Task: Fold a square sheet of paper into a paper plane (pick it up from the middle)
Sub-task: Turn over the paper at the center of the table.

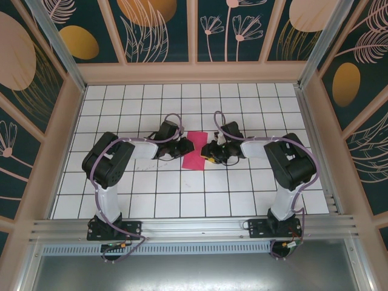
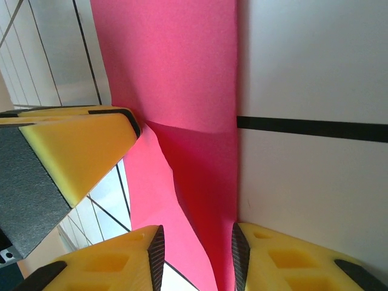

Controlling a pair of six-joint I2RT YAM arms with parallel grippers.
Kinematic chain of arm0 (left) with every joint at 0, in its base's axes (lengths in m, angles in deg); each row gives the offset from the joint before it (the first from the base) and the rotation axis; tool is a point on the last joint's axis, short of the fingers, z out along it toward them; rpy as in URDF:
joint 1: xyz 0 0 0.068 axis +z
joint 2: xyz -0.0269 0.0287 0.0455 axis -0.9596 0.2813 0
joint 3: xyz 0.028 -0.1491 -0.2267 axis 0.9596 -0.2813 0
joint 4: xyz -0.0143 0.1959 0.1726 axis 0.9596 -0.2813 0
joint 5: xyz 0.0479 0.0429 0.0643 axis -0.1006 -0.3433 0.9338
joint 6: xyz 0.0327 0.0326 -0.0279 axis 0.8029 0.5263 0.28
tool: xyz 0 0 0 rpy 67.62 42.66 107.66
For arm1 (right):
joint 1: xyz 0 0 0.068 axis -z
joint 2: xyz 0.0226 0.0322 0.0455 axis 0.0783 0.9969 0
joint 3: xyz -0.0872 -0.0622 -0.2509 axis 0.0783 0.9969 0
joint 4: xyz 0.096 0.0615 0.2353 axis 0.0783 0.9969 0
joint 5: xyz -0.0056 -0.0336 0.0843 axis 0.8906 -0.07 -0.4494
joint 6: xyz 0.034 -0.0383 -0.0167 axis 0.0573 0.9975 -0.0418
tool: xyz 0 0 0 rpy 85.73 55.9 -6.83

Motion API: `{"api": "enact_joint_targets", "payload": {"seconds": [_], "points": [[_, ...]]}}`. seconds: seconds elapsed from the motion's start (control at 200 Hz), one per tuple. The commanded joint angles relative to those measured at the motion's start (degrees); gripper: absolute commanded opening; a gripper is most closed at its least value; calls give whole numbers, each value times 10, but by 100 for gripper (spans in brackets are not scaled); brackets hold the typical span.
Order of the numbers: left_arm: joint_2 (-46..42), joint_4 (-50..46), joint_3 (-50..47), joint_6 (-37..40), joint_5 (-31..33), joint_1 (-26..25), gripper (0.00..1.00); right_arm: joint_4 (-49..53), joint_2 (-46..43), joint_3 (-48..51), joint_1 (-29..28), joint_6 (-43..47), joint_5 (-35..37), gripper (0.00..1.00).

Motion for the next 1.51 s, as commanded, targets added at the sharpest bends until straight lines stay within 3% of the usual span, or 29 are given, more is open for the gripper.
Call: {"api": "enact_joint_targets", "payload": {"seconds": [0.0, 0.19, 0.52, 0.66, 1.056, 1.196, 1.501], "points": [[0, -23, 7, 2, 12, 2, 20, 45, -6, 2, 2, -13, 69, 38], [0, -25, 8, 2, 18, 2, 19, 64, -1, -7, -1, -18, 77, 37], [1, -28, 8, 0, 18, 2, 19, 49, 33, -43, -8, -9, 13, 33], [0, -30, 9, 1, 18, 2, 19, 52, 27, -51, -5, -8, 17, 34], [-5, -20, 8, -10, 18, 2, 19, -49, -6, 3, -2, 5, -44, 35], [-12, -14, 8, -16, 17, 2, 19, -40, 3, 5, -2, 10, -24, 34], [-72, 24, -20, -42, 22, 2, 21, -80, -9, 11, -1, 11, -47, 20]]}}
